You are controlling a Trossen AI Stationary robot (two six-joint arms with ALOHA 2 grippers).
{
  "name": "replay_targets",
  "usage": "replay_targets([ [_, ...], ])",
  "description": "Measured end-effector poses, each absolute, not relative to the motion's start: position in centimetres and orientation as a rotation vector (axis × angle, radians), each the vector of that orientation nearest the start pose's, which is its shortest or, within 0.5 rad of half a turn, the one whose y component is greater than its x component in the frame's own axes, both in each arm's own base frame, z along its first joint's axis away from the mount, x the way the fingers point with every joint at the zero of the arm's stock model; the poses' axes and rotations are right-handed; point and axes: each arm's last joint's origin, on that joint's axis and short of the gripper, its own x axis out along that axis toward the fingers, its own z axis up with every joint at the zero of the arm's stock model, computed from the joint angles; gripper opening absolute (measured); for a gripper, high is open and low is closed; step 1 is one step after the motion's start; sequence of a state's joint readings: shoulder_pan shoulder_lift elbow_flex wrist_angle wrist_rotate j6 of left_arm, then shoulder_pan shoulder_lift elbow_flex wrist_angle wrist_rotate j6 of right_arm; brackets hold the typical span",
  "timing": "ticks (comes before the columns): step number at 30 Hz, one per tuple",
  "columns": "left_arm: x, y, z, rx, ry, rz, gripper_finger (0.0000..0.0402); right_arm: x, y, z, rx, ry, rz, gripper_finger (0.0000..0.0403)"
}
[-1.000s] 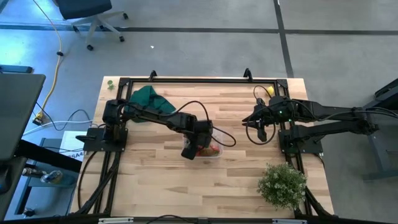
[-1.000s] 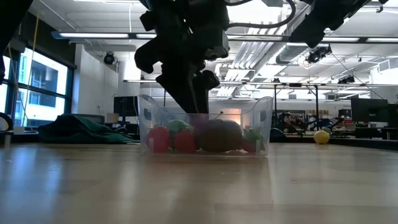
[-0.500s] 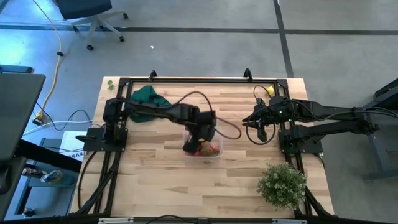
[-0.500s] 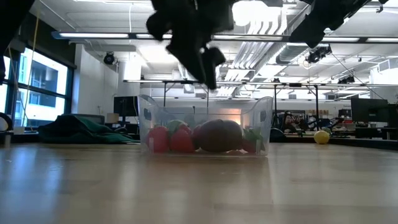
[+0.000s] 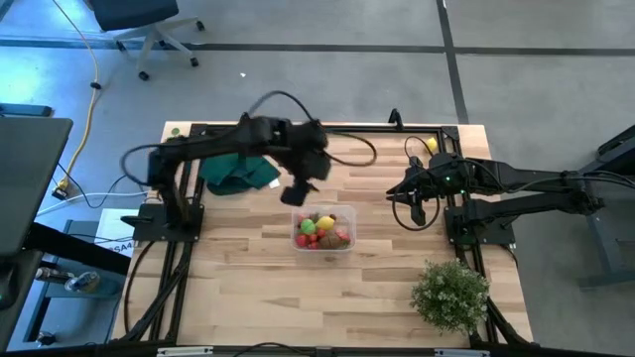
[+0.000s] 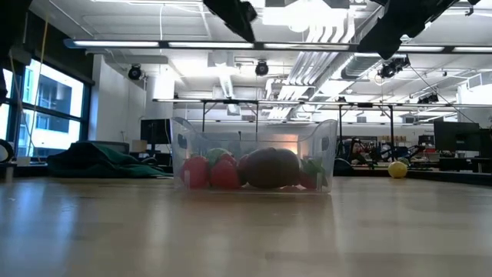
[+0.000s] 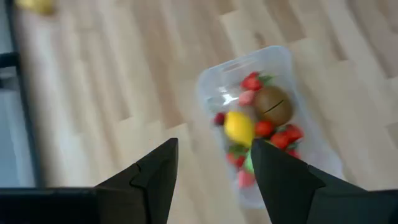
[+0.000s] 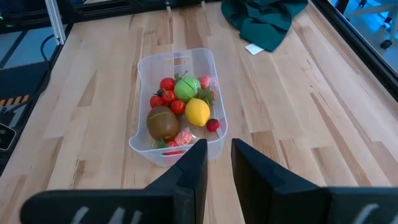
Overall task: Pick and placing Produce into tupperware
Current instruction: Put the yellow lemon into the transparent bin
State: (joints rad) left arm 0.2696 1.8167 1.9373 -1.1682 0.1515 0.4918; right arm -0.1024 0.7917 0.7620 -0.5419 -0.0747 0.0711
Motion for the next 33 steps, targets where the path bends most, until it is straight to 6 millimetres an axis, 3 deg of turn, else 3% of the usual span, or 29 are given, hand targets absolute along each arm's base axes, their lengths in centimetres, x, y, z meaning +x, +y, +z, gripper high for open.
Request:
replay_targets([
  [6,32.0,9.1,40.5,0.29,0.956,-0.008,0.0161,16.2,-1.4,29.2,0.12,0.569,-0.047,0.0062],
  [12,30.1,7.9,42.2,0.318,0.89,0.047,0.0133,16.2,-1.4,29.2,0.12,0.568,-0.047,0.0062],
  [15,29.3,7.2,41.1,0.315,0.841,0.052,0.0125,16.2,-1.4,29.2,0.12,0.568,-0.047,0.0062],
  [19,27.4,6.7,38.1,0.282,0.747,0.068,0.0122,16.2,-1.4,29.2,0.12,0.569,-0.047,0.0062],
  [23,24.2,5.9,36.3,0.281,0.65,0.086,0.0122,16.2,-1.4,29.2,0.12,0.568,-0.047,0.0062],
  [27,20.8,5.2,33.7,0.215,0.663,0.151,0.0122,16.2,-1.4,29.2,0.12,0.568,-0.047,0.0062],
  [33,17.6,4.4,31.0,0.134,0.634,0.187,0.0122,16.2,-1.4,29.2,0.12,0.568,-0.047,0.0062],
])
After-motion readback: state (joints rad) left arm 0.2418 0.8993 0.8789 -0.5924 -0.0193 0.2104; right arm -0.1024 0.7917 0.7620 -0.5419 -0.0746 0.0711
